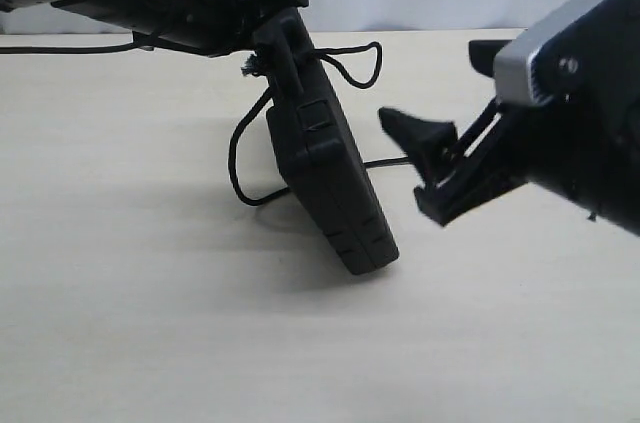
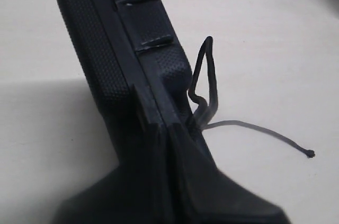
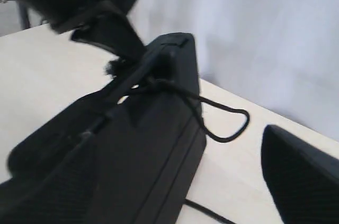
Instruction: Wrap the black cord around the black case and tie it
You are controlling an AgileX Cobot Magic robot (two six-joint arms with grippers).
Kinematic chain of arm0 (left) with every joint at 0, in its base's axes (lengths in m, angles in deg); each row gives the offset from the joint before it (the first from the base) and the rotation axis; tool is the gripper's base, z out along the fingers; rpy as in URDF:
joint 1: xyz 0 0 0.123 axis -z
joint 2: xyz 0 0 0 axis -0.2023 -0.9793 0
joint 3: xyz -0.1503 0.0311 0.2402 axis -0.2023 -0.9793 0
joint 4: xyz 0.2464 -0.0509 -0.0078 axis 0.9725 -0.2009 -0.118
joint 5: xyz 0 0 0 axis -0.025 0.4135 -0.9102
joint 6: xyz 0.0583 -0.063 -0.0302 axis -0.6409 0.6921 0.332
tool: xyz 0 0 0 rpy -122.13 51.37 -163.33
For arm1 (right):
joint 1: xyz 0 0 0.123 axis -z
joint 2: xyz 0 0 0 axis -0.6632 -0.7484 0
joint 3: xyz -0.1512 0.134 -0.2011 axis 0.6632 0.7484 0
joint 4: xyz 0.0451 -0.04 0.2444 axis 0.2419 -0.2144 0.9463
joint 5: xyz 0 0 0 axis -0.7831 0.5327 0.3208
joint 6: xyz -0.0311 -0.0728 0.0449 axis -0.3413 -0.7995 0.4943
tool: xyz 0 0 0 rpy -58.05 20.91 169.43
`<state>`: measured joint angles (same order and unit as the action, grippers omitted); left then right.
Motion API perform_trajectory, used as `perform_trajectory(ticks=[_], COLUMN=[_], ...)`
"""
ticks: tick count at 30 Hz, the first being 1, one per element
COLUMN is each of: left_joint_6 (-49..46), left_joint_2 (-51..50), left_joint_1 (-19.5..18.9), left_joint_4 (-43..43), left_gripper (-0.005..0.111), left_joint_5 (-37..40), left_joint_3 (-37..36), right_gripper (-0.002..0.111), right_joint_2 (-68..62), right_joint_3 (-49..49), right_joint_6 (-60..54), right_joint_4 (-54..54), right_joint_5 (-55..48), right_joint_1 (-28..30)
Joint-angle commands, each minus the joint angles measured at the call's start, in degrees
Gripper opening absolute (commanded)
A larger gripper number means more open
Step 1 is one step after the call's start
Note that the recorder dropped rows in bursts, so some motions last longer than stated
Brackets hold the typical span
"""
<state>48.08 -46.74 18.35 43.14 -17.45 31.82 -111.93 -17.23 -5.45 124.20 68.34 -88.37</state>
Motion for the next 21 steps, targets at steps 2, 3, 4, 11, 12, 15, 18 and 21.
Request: perform_trajectory(ticks=[2, 3, 4, 11, 12, 15, 18, 21], left_joint_6=[-0.28, -0.28, -0.44, -0.44, -0.44, -0.44, -1.53, -1.53], left_joint_2=[-0.13, -0.13, -0.13, -0.13, -0.13, -0.13, -0.13, -0.13], left_joint_1=[-0.04, -0.04, -0.04, -0.04, -0.04, -0.04, -0.04, -0.04], left_joint_4=[0.67, 0.67, 1.26, 3.16, 3.16, 3.16, 3.16, 3.31], left_gripper=[0.0, 0.0, 0.0, 0.0, 0.0, 0.0, 0.0, 0.0], left_joint_5=[-0.37, -0.37, -0.37, -0.5, -0.5, -0.84, -0.84, -0.84], left_joint_3=[-0.23, -0.23, -0.23, -0.23, -0.23, -0.23, -0.23, -0.23], right_gripper=[0.072, 0.072, 0.072, 0.072, 0.073, 0.079, 0.079, 0.079], right_joint_2=[-5.32, -6.32, -8.97, -25.5, -28.84, -34.62, -38.31, -40.49], right_joint_3=[-10.98, -13.12, -18.15, -32.21, -32.94, -35.49, -37.53, -37.83], right_joint_6=[-0.01, -1.06, -2.29, -24.39, -29.55, -41.62, -59.91, -72.01], right_joint_4=[-0.06, -0.37, -2.83, -8.34, -7.93, 0.03, 13.21, 22.79], right_joint_5=[-14.61, -18.97, -26.9, -46.62, -46.38, -44.73, -44.73, -44.73], right_joint_1=[12.29, 14.05, 18.58, 27.46, 26.98, 26.71, 26.71, 26.71])
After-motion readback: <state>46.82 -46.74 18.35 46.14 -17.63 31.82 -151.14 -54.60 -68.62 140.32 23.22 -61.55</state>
